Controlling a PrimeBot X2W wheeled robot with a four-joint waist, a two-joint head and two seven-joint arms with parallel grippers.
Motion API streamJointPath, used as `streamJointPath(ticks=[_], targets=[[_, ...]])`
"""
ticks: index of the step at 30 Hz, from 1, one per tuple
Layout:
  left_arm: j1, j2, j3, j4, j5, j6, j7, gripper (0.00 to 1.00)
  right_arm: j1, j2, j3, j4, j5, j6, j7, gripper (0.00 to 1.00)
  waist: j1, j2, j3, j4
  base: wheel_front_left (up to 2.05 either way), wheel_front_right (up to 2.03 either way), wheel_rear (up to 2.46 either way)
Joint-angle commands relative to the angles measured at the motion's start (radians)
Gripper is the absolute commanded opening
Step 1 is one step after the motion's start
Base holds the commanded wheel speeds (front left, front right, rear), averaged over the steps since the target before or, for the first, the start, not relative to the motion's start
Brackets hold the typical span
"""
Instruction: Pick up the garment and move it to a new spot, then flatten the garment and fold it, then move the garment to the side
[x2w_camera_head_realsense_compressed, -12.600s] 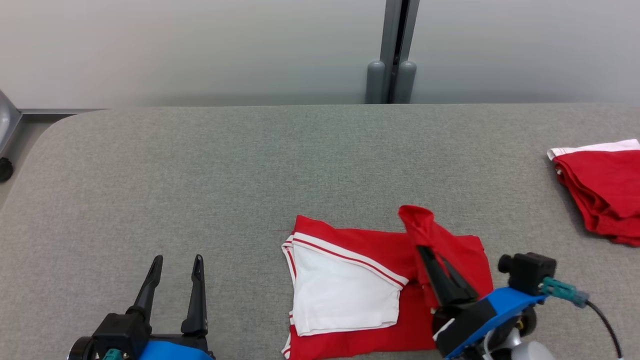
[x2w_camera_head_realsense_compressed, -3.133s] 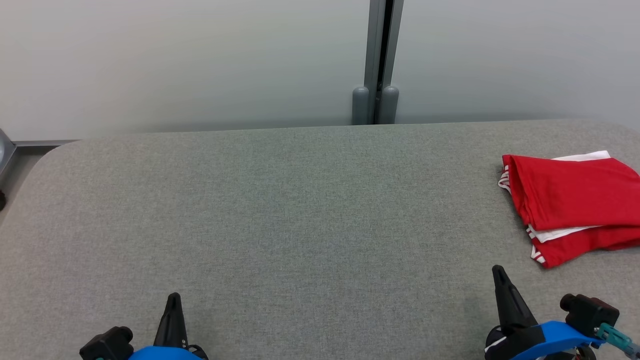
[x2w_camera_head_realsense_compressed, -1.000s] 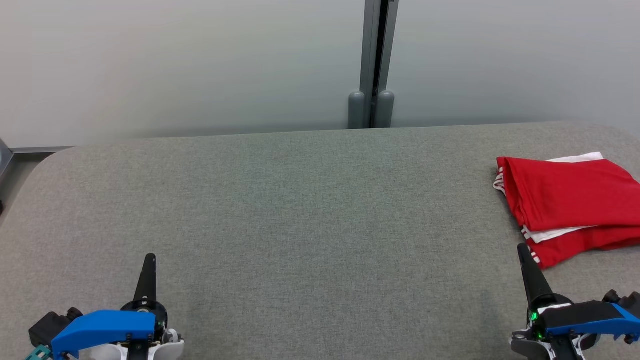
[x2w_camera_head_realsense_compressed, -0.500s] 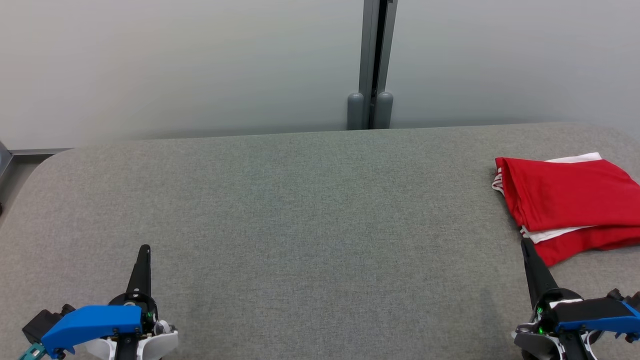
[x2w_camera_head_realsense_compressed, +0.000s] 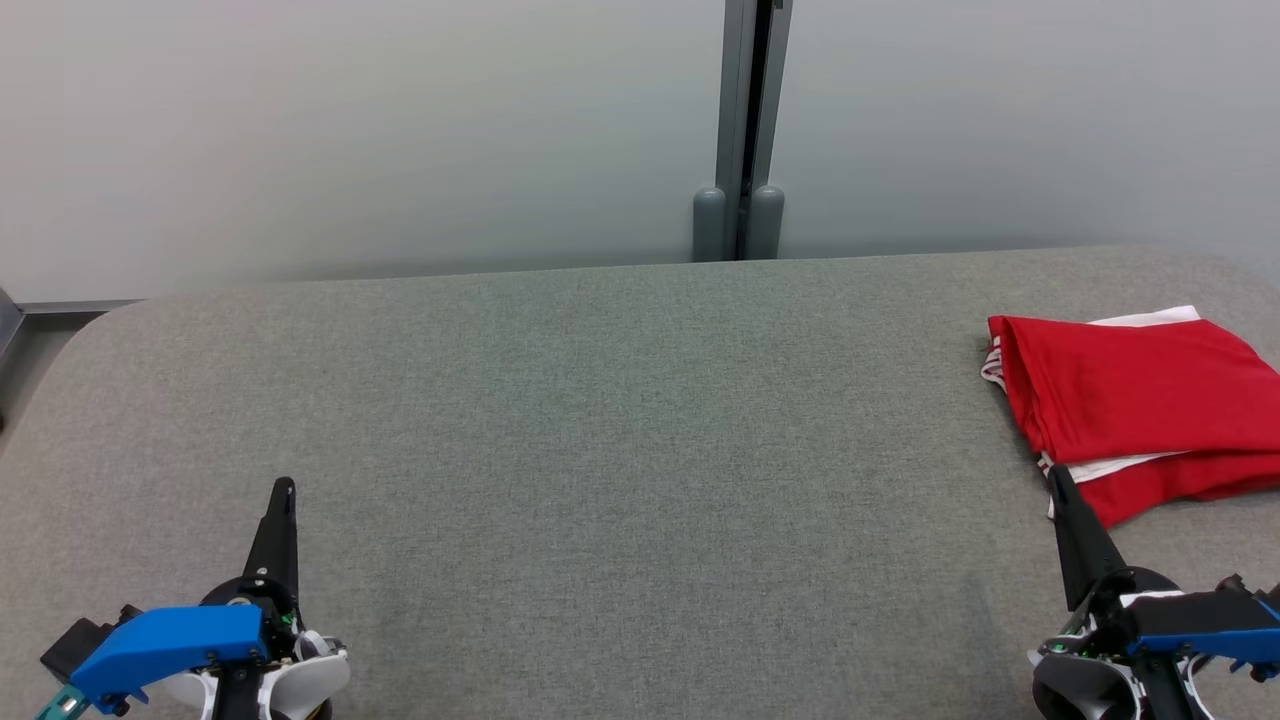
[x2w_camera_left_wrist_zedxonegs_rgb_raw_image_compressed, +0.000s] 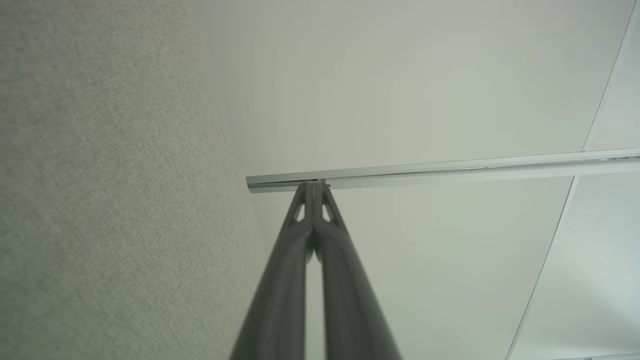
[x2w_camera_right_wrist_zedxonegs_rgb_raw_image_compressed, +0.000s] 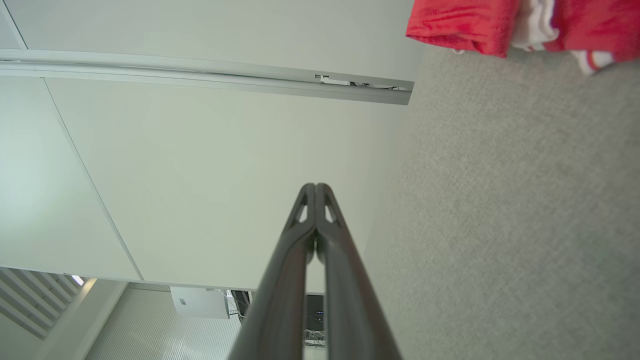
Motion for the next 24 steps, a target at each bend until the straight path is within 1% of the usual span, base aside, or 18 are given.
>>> streamJointPath(ticks=[1,12,24], targets=[[-0.020,-0.002,0.010,-0.007,-0.019,-0.009,0.006,0.00,-0.012,-0.002,-0.004,-0.007,0.020,0.000,0.005,0.00,0.0000,-0.0001,0.000,0.000,0.00,0.00,0.00],[-0.026,-0.004,0.022,-0.013,-0.085,-0.018,0.026,0.00,-0.016,-0.002,-0.013,-0.012,0.093,0.000,0.025,0.00,0.0000,-0.0001,-0.003,-0.002,0.00,0.00,0.00],[-0.024,-0.004,0.022,-0.012,-0.081,-0.016,0.026,0.00,-0.016,-0.002,-0.013,-0.012,0.089,0.000,0.025,0.00,0.0000,-0.0001,-0.003,-0.002,0.00,0.00,0.00]])
